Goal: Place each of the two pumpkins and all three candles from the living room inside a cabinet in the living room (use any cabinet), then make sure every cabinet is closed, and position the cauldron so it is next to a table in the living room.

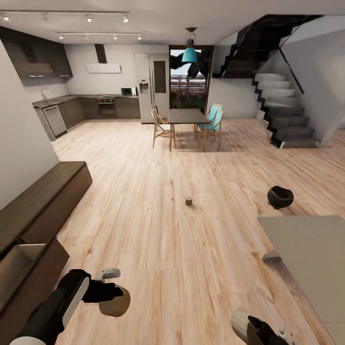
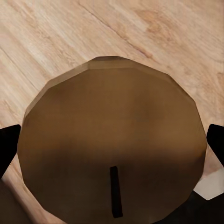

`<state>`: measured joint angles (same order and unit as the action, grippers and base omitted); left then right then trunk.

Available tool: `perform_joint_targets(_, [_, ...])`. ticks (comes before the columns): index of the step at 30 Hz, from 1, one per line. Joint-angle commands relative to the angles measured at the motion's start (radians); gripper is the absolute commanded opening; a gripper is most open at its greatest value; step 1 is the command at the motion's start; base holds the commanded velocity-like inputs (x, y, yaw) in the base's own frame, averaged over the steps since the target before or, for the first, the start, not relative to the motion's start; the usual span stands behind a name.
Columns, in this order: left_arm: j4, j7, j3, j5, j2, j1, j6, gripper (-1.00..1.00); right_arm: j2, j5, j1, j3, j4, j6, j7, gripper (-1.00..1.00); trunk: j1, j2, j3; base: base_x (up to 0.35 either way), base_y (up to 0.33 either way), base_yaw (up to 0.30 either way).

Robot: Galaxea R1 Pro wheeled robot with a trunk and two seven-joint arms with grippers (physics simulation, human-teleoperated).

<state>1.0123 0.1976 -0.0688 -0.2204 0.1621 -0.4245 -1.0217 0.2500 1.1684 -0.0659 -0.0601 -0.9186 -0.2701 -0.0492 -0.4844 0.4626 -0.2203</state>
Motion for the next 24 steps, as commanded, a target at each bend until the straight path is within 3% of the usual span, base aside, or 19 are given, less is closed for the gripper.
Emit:
perform_joint_targets(1, [0.0,-0.002,0.0,0.0,0.0,0.0,0.0,-1.0,0.0,0.001,0.0,0.0,0.0,0.0,-0.001,-1.0,0.0,0.0,0.0,0.327,-0.017,0.0])
perform_joint_targets(14, [-0.003,-0.003,-0.002,-0.002,0.0,0.0,0.03,-1.0,-0.001,-0.001,0.0,-0.001,0.0,0.002,-0.003,-1.0,0.0,0.0,0.0,0.327,-0.002,0.014])
perform_joint_targets(24, [-0.004,-0.002,-0.002,-0.002,-0.001,0.0,0.031,-1.0,-0.003,-0.001,0.0,-0.003,0.0,0.001,-0.005,-1.0,0.0,0.0,0.0,0.327,-0.033,0.178])
